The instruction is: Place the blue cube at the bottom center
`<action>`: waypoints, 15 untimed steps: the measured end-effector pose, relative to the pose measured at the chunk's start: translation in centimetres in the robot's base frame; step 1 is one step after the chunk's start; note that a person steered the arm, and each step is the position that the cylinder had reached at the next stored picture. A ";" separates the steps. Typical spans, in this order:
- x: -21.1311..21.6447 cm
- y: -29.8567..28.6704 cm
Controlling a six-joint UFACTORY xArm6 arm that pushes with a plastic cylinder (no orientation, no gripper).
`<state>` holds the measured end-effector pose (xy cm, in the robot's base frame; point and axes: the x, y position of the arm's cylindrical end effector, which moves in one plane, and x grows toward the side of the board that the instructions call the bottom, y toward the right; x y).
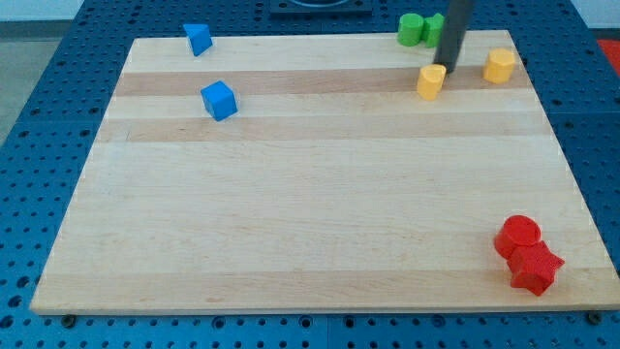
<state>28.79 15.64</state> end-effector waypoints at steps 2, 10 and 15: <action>6.3 -9.0; 11.7 -25.6; 2.5 -22.6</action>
<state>31.26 -6.94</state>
